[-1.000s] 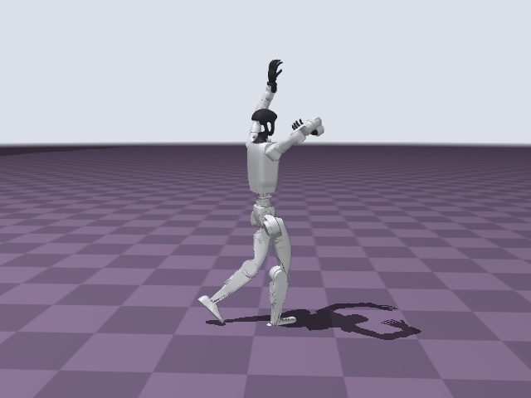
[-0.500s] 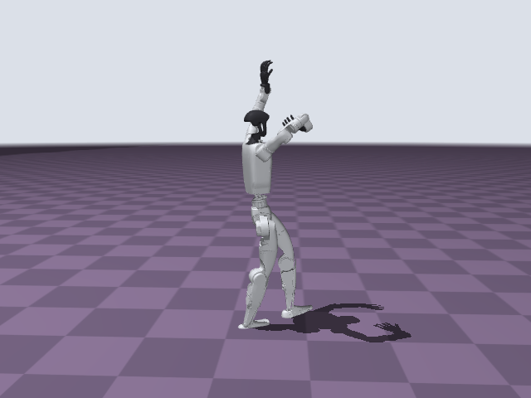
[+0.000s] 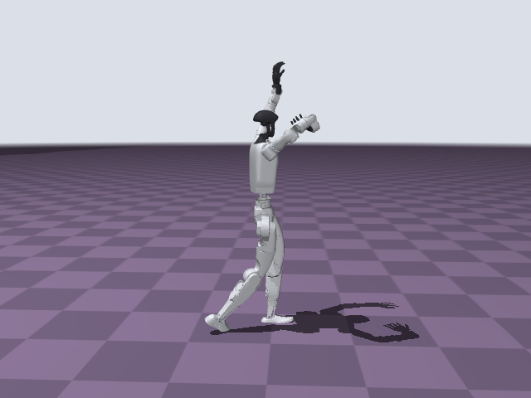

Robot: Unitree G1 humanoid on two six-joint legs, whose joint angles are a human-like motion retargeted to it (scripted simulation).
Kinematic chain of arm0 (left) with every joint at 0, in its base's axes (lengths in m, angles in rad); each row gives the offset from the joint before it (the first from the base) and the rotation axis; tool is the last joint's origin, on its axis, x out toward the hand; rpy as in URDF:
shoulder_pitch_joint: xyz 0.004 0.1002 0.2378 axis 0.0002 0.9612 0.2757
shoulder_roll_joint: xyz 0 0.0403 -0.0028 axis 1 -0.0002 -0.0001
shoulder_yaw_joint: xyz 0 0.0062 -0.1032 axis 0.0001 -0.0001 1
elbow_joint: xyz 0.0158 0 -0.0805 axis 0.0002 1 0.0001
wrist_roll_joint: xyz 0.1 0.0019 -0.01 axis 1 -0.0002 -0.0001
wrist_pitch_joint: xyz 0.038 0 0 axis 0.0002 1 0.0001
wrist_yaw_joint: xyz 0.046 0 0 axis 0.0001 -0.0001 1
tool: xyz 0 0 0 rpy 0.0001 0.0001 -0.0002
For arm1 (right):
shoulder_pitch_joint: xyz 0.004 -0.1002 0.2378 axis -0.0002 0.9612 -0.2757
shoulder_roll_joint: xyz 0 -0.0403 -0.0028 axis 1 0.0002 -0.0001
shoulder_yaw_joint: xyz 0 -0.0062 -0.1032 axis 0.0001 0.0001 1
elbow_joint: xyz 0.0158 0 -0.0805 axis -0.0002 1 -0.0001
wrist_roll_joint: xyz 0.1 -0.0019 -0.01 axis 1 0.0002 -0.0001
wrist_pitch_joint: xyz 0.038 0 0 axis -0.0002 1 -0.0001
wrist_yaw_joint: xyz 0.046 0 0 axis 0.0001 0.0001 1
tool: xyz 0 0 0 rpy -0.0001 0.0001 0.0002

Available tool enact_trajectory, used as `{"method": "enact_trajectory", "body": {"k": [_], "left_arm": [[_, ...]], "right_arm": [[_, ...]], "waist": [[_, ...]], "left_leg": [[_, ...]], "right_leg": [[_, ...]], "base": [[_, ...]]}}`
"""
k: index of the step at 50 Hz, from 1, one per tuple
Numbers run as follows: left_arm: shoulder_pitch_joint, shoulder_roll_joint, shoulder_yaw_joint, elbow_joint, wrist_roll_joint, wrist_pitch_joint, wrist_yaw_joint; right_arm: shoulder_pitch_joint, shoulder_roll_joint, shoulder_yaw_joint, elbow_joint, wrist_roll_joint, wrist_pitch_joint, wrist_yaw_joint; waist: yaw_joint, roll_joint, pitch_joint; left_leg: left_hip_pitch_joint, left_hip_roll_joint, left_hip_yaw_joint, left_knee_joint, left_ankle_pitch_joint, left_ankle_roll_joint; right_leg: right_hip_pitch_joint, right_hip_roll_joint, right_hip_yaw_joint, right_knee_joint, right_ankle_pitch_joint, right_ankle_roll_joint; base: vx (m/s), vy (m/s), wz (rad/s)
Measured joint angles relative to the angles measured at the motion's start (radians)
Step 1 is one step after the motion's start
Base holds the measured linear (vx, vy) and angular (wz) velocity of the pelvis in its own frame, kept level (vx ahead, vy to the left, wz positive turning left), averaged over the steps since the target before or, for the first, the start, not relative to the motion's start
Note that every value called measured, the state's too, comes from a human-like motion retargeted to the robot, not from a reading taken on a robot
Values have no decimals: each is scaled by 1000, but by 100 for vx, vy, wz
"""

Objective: Walk

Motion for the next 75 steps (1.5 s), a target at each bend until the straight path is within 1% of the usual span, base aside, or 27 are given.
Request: {"method": "enact_trajectory", "body": {"k": [2, 5, 7, 10, 13, 17, 20, 25, 31, 35, 38, 40, 41, 45, 48, 50, 53, 57, 60, 64, 68, 75], "left_arm": [[13, 6, 0, 5, -7, 0, 0], [35, 14, 0, 9, -7, 0, 1], [49, 23, 0, 10, -3, 2, 2], [70, 36, 0, 9, 4, 2, 8], [88, 47, 0, 4, 14, 2, 16], [106, 60, 0, -7, 21, -6, 26], [115, 66, 0, -14, 35, -14, 32], [122, 73, 0, -23, 59, -21, 47], [128, 84, 0, -38, 75, -25, 58], [129, 92, 0, -47, 77, -25, 56], [126, 96, 0, -48, 81, -23, 52], [122, 96, 0, -47, 86, -21, 49], [118, 98, 0, -43, 83, -20, 46], [105, 97, 0, -26, 74, -16, 31], [102, 96, 0, -14, 77, -12, 17], [102, 93, 0, -8, 80, -11, 7], [97, 89, 0, -3, 74, -9, -10], [82, 77, 0, 0, 64, -7, -28], [61, 66, 0, 3, 47, -5, -41], [39, 47, 0, 6, 42, -2, -52], [15, 29, 0, 10, 40, 1, -55], [-9, 2, 0, 10, 47, 1, -43]], "right_arm": [[7, 0, -4, 3, 0, 0, 0], [17, 0, -14, 5, 0, 0, 0], [25, 0, -16, 8, 0, 0, 0], [33, 0, -12, 14, 0, 0, 0], [34, 0, 1, 24, 0, 0, 0], [24, 0, 36, 43, 0, 0, 0], [11, 0, 65, 53, 0, 0, 0], [-13, 0, 101, 55, 0, 0, 0], [-33, 0, 127, 60, 0, 0, 0], [-48, 0, 139, 63, 0, 0, 0], [-59, 0, 139, 64, 0, 0, 0], [-67, 0, 136, 63, 0, 0, 0], [-70, 0, 139, 66, 0, 0, 0], [-85, 0, 145, 74, 0, 0, 0], [-95, 0, 137, 75, 0, 0, 0], [-100, 0, 128, 78, 0, 0, 0], [-105, 0, 110, 93, 0, 0, 0], [-105, 0, 72, 113, 0, 0, 0], [-98, 0, 45, 134, 0, 0, 0], [-82, 0, 17, 135, 0, 0, 0], [-59, 0, 5, 112, 0, 0, 0], [-36, 0, 1, 46, 0, 0, 0]], "waist": [[-11, 22, 9], [-32, 59, 26], [-45, 78, 35], [-64, 90, 41], [-84, 87, 41], [-107, 82, 29], [-117, 79, 21], [-123, 79, 6], [-124, 91, -21], [-126, 108, -42], [-136, 120, -57], [-145, 129, -66], [-147, 139, -71], [-164, 163, -77], [-171, 158, -59], [-175, 147, -39], [-175, 125, -1], [-167, 103, 38], [-141, 104, 50], [-106, 108, 51], [-65, 113, 42], [-26, 102, 23]], "left_leg": [[50, 6, -22, -16, -13, 3], [122, 11, -51, -36, -28, 10], [167, 4, -70, -52, -33, 13], [230, -12, -102, -78, -41, 14], [286, -35, -142, -102, -54, 16], [354, -63, -209, -134, -75, 18], [398, -76, -252, -147, -100, 19], [459, -85, -297, -149, -151, 17], [516, -92, -340, -124, -207, 20], [543, -87, -385, -90, -220, 11], [557, -77, -399, -52, -203, -13], [562, -67, -399, -18, -176, -41], [561, -60, -398, 11, -144, -67], [538, -33, -362, 167, 27, -180], [494, -40, -318, 332, 100, -250], [449, -44, -277, 455, 117, -278], [347, -27, -196, 651, 64, -270], [200, 35, -120, 804, -50, -210], [86, 87, -96, 824, -132, -164], [-42, 132, -87, 725, -193, -121], [-137, 143, -88, 562, -193, -105], [-220, 112, -95, 290, -109, -111]], "right_leg": [[-49, 4, -62, 126, 36, 0], [-151, -21, -140, 306, 28, 0], [-236, -55, -176, 389, -22, -18], [-368, -101, -218, 437, -107, -72], [-487, -131, -234, 382, -168, -101], [-612, -143, -241, 199, -194, -101], [-668, -134, -239, 36, -173, -82], [-699, -105, -233, -173, -97, -44], [-671, -84, -243, -281, -9, -35], [-633, -67, -256, -297, 15, -56], [-602, -53, -265, -288, 3, -81], [-581, -42, -268, -287, -32, -106], [-568, -35, -272, -285, -52, -119], [-507, -14, -279, -272, -116, -166], [-443, -10, -264, -269, -162, -191], [-396, -14, -252, -266, -193, -204], [-321, -27, -241, -267, -237, -213], [-242, -31, -233, -269, -279, -215], [-199, -17, -222, -282, -293, -214], [-152, 11, -197, -301, -294, -212], [-109, 34, -159, -324, -290, -212], [-42, 53, -101, -349, -295, -210]], "base": [[47, 4, 24], [40, 14, 25], [35, 17, 30], [33, 11, 40], [32, 9, 55], [32, 8, 67], [33, 6, 56], [34, 4, 40], [40, 1, 30], [47, -2, 23], [50, -3, 26], [52, -4, 24], [53, -5, 24], [53, -6, 18], [49, -4, -7], [44, -3, -11], [37, -2, -7], [32, -2, -8], [30, -3, -18], [31, -5, -25], [32, -5, -30], [33, -3, -17]]}}
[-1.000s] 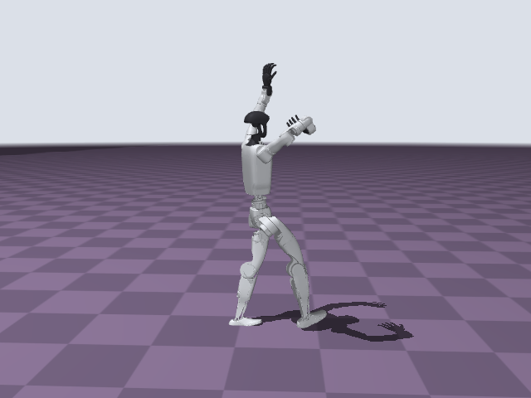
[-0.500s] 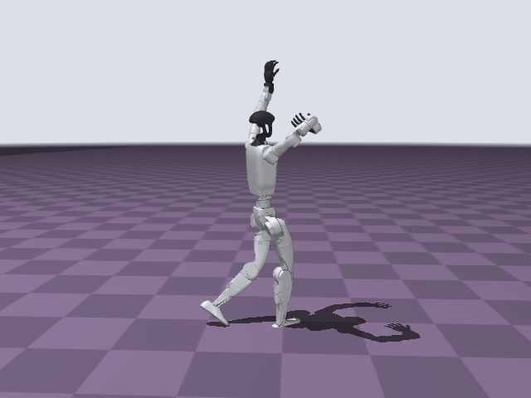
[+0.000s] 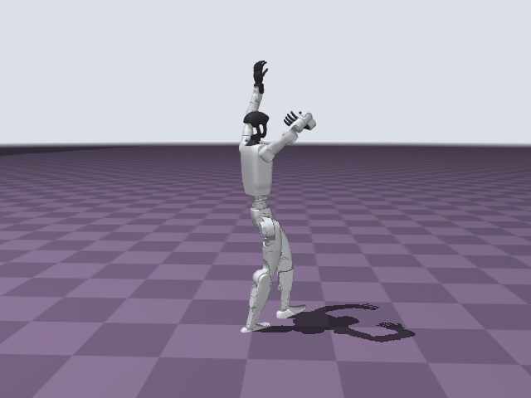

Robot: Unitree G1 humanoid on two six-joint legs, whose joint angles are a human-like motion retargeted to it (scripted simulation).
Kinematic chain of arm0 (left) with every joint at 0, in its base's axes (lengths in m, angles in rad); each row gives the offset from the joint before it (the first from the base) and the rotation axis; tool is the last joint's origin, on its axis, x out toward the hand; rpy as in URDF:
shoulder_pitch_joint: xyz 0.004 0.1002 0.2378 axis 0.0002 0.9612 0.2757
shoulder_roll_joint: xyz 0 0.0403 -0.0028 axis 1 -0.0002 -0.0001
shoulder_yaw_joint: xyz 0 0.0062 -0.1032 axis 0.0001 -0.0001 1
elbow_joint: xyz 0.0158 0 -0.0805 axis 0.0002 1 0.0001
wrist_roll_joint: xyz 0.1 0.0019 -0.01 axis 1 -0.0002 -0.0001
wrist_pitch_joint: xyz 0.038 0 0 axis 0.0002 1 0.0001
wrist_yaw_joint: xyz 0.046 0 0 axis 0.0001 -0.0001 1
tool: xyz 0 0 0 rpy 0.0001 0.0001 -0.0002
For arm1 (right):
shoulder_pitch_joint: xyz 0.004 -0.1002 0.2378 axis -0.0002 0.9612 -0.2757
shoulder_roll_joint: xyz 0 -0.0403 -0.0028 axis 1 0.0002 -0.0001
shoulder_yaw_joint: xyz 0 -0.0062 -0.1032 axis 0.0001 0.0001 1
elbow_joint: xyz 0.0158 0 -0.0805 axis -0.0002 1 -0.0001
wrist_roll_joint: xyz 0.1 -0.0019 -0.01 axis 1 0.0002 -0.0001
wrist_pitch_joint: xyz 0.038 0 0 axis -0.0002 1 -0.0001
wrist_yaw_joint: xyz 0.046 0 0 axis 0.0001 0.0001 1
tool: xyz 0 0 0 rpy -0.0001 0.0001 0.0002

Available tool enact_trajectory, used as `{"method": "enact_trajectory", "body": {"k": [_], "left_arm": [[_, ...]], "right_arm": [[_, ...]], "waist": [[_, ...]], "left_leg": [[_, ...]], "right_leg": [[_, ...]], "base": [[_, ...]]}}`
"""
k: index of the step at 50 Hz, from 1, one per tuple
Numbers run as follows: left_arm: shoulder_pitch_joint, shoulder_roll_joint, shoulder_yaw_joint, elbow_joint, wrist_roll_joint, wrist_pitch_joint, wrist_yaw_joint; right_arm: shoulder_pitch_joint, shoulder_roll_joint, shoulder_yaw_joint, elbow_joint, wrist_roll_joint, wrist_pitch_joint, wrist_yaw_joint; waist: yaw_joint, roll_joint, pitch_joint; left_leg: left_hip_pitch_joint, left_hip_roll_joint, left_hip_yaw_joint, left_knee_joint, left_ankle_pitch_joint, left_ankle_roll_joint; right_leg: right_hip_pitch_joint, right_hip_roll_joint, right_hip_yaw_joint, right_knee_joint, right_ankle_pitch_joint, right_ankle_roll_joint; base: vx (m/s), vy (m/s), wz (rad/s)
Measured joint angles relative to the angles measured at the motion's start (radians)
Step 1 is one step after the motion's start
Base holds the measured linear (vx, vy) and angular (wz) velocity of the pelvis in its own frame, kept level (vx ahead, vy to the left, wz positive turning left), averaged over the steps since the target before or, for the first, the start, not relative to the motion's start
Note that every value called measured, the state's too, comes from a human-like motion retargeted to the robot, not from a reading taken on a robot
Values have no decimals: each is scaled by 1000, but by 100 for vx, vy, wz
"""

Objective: Walk

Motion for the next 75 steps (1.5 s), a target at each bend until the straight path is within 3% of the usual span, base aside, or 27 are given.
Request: {"method": "enact_trajectory", "body": {"k": [13, 18, 23, 26, 30, 34, 38, 46, 53, 60, 68, 75], "left_arm": [[-5, 6, 0, -11, -12, -5, 22], [1, 21, 0, -8, -33, -3, 33], [6, 31, 0, -2, -82, -6, 42], [8, 27, 0, -1, -118, -12, 45], [7, 17, 0, -3, -160, -21, 48], [3, 5, 0, -8, -194, -28, 49], [1, -5, 0, -17, -230, -35, 47], [11, -27, 0, -44, -248, -55, 26], [20, -56, 0, -68, -192, -74, 6], [21, -80, 0, -106, -127, -84, 6], [16, -82, 0, -150, -51, -91, 20], [13, -53, 0, -176, 8, -88, 51]], "right_arm": [[13, 0, 4, -93, 0, 0, 0], [9, 0, 6, -121, 0, 0, 0], [3, 0, 21, -125, 0, 0, 0], [-2, 0, 29, -123, 0, 0, 0], [-4, 0, 32, -118, 0, 0, 0], [0, 0, 30, -113, 0, 0, 0], [5, 0, 25, -100, 0, 0, 0], [23, 0, 25, -42, 0, 0, 0], [22, 0, 46, 13, 0, 0, 0], [5, 0, 71, 41, 0, 0, 0], [-27, 0, 108, 41, 0, 0, 0], [-73, 0, 152, 44, 0, 0, 0]], "waist": [[-9, -53, -31], [-9, -80, -38], [-3, -99, -40], [6, -85, -30], [2, -56, -4], [-8, -34, 24], [-19, -36, 44], [-42, -68, 49], [-36, -88, 21], [-23, -92, -25], [-34, -63, -77], [-62, -17, -95]], "left_leg": [[69, -65, 35, -165, 120, 55], [118, -108, 32, -190, 70, 101], [186, -156, 0, -226, 51, 120], [247, -149, -22, -251, 38, 124], [331, -140, -62, -274, 28, 127], [404, -152, -100, -298, 33, 129], [469, -174, -141, -331, 39, 121], [590, -214, -252, -392, 28, 103], [673, -219, -331, -424, -16, 91], [727, -212, -382, -417, -51, 83], [761, -183, -396, -348, -6, 14], [737, -140, -334, -138, 232, -155]], "right_leg": [[81, -6, 158, 46, -9, 44], [90, -17, 210, 113, 64, 111], [86, 2, 243, 232, 214, 209], [50, -11, 152, 350, 298, 210], [-34, -19, 40, 558, 330, 210], [-171, -73, -38, 742, 271, 202], [-328, -130, -93, 807, 180, 148], [-583, -173, -142, 516, 110, 125], [-650, -143, -155, 175, 188, 167], [-609, -116, -178, 40, 285, 166], [-534, -85, -207, 6, 258, 109], [-436, -52, -217, 5, 159, 38]], "base": [[39, 5, 7], [43, 7, 11], [44, 2, 30], [43, -1, 19], [37, 3, 33], [31, 12, 40], [29, 7, 52], [28, 5, 71], [34, 4, 54], [41, 1, 36], [45, -3, 26], [46, -5, 15]]}}
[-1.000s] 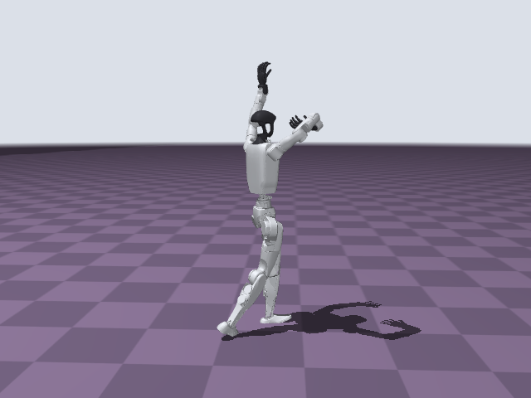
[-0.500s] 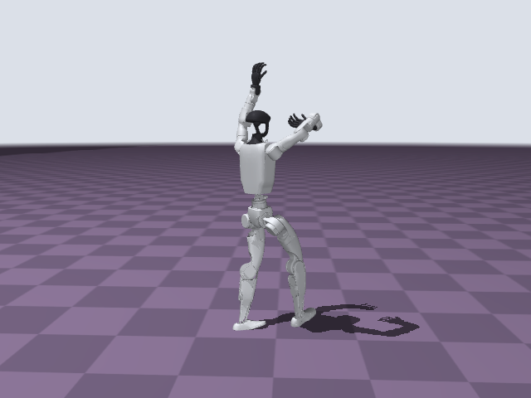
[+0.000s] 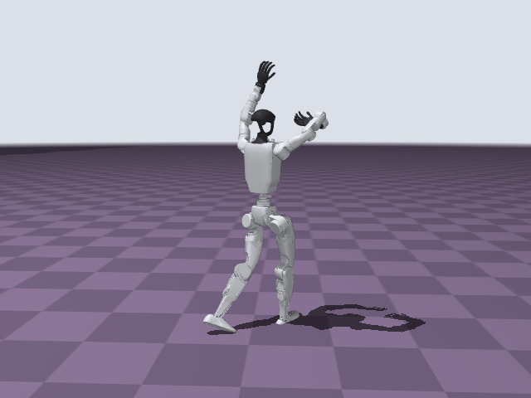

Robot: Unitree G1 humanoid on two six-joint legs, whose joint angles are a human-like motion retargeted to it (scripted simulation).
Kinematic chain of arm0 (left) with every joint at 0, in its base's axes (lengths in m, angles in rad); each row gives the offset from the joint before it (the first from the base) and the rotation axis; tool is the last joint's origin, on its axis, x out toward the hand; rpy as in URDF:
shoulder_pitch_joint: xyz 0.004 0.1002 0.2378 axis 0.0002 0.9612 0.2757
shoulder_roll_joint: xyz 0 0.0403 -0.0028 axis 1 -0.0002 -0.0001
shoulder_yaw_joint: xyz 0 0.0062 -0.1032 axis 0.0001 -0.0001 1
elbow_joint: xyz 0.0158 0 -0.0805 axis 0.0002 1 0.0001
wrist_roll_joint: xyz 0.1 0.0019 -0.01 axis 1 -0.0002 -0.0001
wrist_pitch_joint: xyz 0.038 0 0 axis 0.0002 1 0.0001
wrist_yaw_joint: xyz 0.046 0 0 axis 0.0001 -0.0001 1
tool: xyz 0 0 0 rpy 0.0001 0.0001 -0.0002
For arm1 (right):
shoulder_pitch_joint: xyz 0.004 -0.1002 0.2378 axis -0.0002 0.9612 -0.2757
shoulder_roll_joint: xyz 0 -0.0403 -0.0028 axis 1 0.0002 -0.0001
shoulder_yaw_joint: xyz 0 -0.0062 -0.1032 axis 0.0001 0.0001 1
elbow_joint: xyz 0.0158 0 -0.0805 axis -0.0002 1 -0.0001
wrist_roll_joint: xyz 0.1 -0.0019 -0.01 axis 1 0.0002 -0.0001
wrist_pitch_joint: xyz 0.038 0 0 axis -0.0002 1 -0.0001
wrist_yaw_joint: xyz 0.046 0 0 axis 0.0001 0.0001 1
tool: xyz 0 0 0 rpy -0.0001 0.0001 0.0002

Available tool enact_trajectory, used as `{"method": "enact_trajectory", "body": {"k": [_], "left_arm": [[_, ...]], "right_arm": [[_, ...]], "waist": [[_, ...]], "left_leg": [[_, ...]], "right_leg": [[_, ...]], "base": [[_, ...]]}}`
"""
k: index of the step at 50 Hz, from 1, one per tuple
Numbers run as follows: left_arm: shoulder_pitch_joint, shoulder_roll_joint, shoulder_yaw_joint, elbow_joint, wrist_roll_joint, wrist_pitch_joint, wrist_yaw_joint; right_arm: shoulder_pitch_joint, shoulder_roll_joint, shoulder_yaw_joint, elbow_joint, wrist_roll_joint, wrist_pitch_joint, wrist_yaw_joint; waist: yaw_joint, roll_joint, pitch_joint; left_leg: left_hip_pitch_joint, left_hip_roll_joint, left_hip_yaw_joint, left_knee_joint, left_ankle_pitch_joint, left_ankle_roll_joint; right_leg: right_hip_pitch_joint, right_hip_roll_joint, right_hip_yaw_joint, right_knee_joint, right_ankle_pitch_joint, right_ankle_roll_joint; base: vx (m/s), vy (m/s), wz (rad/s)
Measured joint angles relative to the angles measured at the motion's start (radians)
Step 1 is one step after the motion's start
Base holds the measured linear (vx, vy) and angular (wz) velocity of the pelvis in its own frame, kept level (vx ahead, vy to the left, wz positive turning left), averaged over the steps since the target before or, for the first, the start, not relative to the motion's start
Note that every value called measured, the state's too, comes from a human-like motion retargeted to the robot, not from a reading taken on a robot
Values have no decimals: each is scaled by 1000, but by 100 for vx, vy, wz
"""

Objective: Walk

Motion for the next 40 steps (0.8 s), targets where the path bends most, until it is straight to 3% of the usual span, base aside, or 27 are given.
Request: {"method": "enact_trajectory", "body": {"k": [5, 10, 14, 20, 26, 32, 40], "left_arm": [[7, 37, 0, -5, 35, 14, 20], [15, 65, 0, -7, 51, 28, 24], [11, 83, 0, -4, 48, 39, 20], [7, 95, 0, 5, 50, 51, 9], [-4, 91, 0, 7, 64, 58, 7], [-24, 76, 0, 10, 63, 65, 3], [-45, 55, 0, 20, 48, 75, -6]], "right_arm": [[-28, 0, 26, 7, 0, 0, 0], [-50, 0, 26, 17, 0, 0, 0], [-50, 0, 21, 34, 0, 0, 0], [-34, 0, 9, 23, 0, 0, 0], [-13, 0, 6, -2, 0, 0, 0], [-6, 0, -2, -6, 0, 0, 0], [-2, 0, -38, -17, 0, 0, 0]], "waist": [[2, 7, 44], [5, -12, 113], [30, 6, 136], [79, 41, 134], [118, 54, 111], [129, 37, 85], [115, -16, 66]], "left_leg": [[-80, -46, 118, 283, 67, -29], [-261, 23, 259, 564, -50, -29], [-433, 127, 339, 652, -180, 47], [-639, 219, 387, 511, -256, 110], [-750, 225, 407, 248, -213, 108], [-769, 203, 436, 41, -138, 110], [-709, 165, 475, -16, -65, 156]], "right_leg": [[121, -21, 35, 4, -77, -18], [239, -33, 56, 3, -134, -32], [311, -9, 74, -16, -153, -34], [395, 38, 129, -45, -156, -34], [466, 67, 190, -68, -164, -33], [520, 71, 236, -78, -176, -26], [560, 50, 289, -31, -145, 7]], "base": [[44, 5, -15], [34, -3, -16], [32, 1, -26], [33, 2, -43], [35, 1, -39], [39, 3, -18], [48, 5, -9]]}}
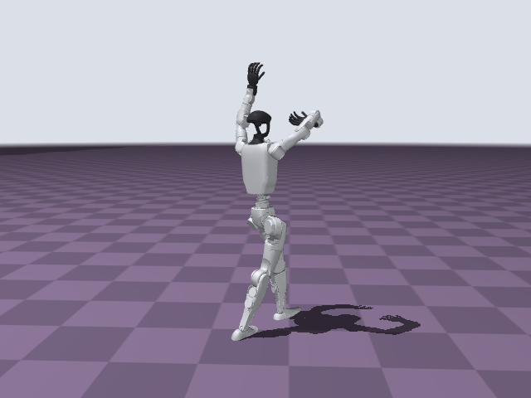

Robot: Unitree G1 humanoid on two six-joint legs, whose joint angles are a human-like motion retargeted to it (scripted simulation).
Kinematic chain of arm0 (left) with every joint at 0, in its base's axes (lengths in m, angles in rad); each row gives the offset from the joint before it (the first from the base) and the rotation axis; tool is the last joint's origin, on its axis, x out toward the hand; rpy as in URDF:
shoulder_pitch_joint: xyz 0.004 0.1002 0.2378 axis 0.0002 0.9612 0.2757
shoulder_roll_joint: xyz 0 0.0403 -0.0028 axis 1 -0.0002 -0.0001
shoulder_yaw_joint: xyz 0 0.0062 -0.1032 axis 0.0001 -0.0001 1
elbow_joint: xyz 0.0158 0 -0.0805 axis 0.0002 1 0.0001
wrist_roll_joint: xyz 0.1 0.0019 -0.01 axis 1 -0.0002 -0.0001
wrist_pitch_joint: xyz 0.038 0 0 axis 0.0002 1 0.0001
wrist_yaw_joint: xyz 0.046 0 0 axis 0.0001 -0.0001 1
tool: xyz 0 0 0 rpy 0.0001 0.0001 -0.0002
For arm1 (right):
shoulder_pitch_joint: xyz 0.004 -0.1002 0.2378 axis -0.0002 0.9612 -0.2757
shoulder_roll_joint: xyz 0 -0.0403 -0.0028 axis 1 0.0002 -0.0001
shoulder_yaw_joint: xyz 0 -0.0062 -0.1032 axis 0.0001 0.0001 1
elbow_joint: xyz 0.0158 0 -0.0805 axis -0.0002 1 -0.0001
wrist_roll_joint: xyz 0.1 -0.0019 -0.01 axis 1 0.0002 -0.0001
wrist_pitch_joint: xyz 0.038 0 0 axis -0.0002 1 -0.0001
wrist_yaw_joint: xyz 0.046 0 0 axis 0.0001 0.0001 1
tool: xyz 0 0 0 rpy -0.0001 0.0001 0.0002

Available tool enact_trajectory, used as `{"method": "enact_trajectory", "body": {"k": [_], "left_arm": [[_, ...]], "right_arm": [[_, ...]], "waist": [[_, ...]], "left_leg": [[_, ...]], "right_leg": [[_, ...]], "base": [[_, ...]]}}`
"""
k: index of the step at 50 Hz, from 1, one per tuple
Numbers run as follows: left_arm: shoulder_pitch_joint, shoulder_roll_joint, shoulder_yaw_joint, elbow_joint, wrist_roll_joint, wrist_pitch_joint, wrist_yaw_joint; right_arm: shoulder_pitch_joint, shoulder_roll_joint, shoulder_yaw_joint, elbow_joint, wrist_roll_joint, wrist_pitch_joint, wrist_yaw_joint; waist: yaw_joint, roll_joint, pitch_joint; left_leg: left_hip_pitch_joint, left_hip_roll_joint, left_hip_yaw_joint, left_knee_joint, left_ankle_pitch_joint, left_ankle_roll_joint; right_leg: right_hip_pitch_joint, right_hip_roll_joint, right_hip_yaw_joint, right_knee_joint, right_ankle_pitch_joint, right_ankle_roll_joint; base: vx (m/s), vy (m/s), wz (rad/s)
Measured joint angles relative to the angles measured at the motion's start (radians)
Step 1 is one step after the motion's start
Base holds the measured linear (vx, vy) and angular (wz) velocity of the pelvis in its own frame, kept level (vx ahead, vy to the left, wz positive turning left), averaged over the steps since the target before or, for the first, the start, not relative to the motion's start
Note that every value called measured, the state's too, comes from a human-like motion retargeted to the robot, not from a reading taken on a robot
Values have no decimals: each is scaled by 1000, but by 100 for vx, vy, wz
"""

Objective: Walk

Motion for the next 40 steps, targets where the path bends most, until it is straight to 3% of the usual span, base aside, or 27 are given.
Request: {"method": "enact_trajectory", "body": {"k": [4, 7, 9, 14, 20, 27, 35, 40], "left_arm": [[-6, -7, 0, 14, -31, 6, -3], [-6, -13, 0, 29, -60, 9, -5], [-5, -19, 0, 40, -85, 8, -5], [8, -30, 0, 63, -127, 4, -4], [39, -36, 0, 86, -151, 6, -14], [68, -49, 0, 97, -173, -5, -45], [95, -56, 0, 73, -118, -32, -66], [100, -58, 0, 52, -85, -36, -59]], "right_arm": [[5, 0, -11, -2, 0, 0, 0], [11, 0, -16, 0, 0, 0, 0], [15, 0, -20, 4, 0, 0, 0], [27, 0, -40, 9, 0, 0, 0], [44, 0, -59, 31, 0, 0, 0], [64, 0, -67, 89, 0, 0, 0], [77, 0, -64, 125, 0, 0, 0], [76, 0, -58, 134, 0, 0, 0]], "waist": [[0, -33, -2], [2, -52, 2], [6, -52, 7], [-8, -28, 35], [-30, -13, 67], [-53, -37, 75], [-63, -59, 55], [-56, -61, 26]], "left_leg": [[47, -40, 3, -16, -34, 43], [95, -77, -5, -37, -51, 62], [138, -86, -14, -62, -58, 69], [252, -98, -52, -116, -70, 79], [371, -131, -98, -170, -79, 81], [488, -177, -179, -239, -93, 77], [584, -193, -250, -281, -138, 63], [611, -190, -278, -281, -171, 61]], "right_leg": [[-4, -21, 21, 80, 84, 64], [-27, -34, 19, 186, 205, 144], [-62, -53, -34, 287, 281, 165], [-198, -105, -173, 586, 307, 159], [-419, -217, -275, 754, 161, 64], [-644, -265, -305, 533, 77, 52], [-736, -204, -291, 187, 180, 117], [-706, -171, -280, 77, 256, 125]], "base": [[52, 4, -2], [51, 3, 7], [50, 1, 3], [44, 4, 15], [35, 7, 29], [30, 7, 54], [30, 4, 35], [27, 1, 13]]}}
